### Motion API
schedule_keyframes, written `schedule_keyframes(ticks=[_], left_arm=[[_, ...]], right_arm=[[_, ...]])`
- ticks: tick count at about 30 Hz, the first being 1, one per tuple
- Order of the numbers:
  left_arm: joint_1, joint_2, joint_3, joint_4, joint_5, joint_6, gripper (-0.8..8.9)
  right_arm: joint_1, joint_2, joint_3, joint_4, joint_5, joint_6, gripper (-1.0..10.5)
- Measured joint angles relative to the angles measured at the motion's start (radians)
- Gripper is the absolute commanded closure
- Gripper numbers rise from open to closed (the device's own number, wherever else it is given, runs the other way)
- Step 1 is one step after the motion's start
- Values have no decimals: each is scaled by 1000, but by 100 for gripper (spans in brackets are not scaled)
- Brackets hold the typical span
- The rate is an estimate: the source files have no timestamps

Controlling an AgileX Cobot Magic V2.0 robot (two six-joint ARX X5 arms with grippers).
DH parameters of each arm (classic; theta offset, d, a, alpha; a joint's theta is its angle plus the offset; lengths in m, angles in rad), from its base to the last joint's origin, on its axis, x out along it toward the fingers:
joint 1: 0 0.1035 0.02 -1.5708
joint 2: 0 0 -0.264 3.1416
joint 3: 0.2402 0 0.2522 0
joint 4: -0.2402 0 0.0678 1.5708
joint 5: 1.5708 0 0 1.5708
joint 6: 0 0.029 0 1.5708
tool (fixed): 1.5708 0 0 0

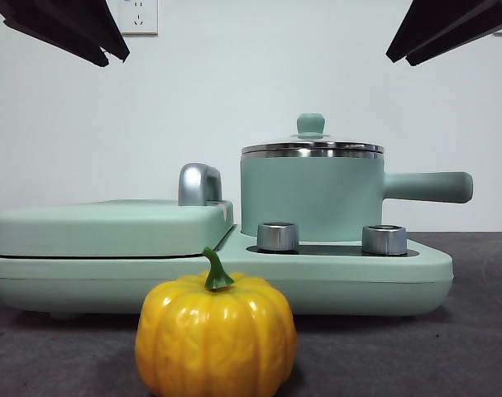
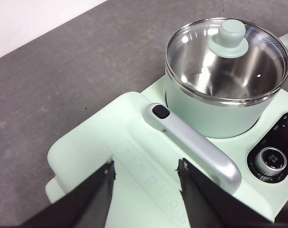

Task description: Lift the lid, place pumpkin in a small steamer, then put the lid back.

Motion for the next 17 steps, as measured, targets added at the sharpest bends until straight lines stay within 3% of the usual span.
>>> schedule_keyframes(ticks=[5,17], left_arm=[[-24,3,0,66,0,3,584],[-189,244,1,526,21,-35,555]], right_arm=[[0,0,0,4,0,5,680],[0,0,0,67,0,79,680]])
